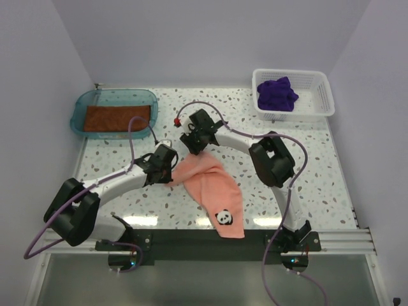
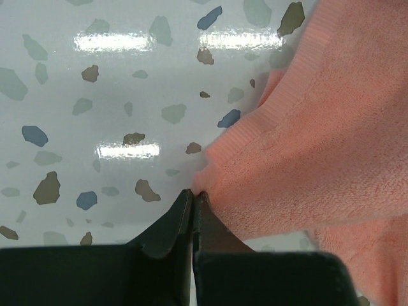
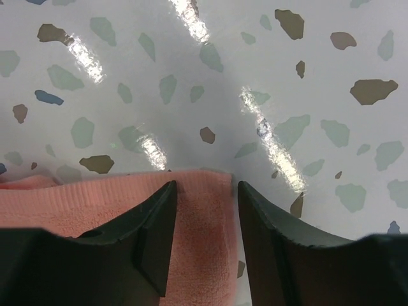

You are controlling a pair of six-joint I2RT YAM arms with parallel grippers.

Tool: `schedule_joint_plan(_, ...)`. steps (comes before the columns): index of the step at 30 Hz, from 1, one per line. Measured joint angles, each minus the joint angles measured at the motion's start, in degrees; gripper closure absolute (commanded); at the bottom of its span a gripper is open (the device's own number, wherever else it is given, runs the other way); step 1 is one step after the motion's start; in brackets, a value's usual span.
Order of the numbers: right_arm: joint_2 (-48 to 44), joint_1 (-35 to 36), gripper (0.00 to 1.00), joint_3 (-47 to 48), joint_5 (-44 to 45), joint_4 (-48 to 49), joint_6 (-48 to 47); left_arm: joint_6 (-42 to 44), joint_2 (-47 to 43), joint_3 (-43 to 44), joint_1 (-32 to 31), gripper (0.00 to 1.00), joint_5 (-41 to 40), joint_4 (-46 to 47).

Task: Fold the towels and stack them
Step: Flatten out the crumpled towel

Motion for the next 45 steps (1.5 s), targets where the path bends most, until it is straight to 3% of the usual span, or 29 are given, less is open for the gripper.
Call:
schedule_joint_plan(2, 0.15, 0.31, 0.63, 0.28, 0.17, -0.31, -0.26, 0.0, -0.15, 0.0, 0.0, 1.0, -0.07, 0.0)
schedule_joint_plan(6, 0.31, 0.87, 0.94, 0.48, 0.28, -0.42, -0.46, 0.2, -0.74, 0.0, 0.02, 1.0, -0.57, 0.0)
schedule_joint_plan(8, 0.26, 1.14, 1.0, 0.42, 0.76, -0.37, -0.57, 0.39, -1.01, 0.02, 0.17, 1.0, -0.83, -0.02)
schedule_joint_plan(13, -0.35, 1.03, 1.0, 0.39, 2.86, -1.05, -0.66, 0.94, -0.98, 2.99, 1.03, 1.0, -1.53, -1.42)
schedule_joint_plan(18, -4.11, -1.57, 1.0, 0.28, 6.58, -4.09, 0.13, 3.78, -0.04, 13.77, 2.45, 1.0, -3.76, -1.92)
schedule_joint_plan(25, -22.16, -7.76, 1.0, 2.49, 12.5, -4.92, 1.29, 11.15, 2.01, 32.04, 3.28, 1.0, -7.41, -0.09)
schedule_joint_plan(32, -37.48, -8.17, 1.0, 7.13, 15.69, -2.62, 1.29, 21.62, 1.75, 45.0, 3.32, 1.0, -6.67, 6.32)
schedule_joint_plan(38, -47.06, -7.67, 1.0, 5.53, 14.03, -1.99, 1.27, 28.57, -6.47, 45.75, 3.19, 1.0, 1.88, 11.5)
schedule_joint_plan(45, -60.41, -6.49, 1.0, 0.07, 2.89, -2.14, 1.31, 32.35, -22.88, 42.34, 2.43, 1.0, 18.84, 15.26)
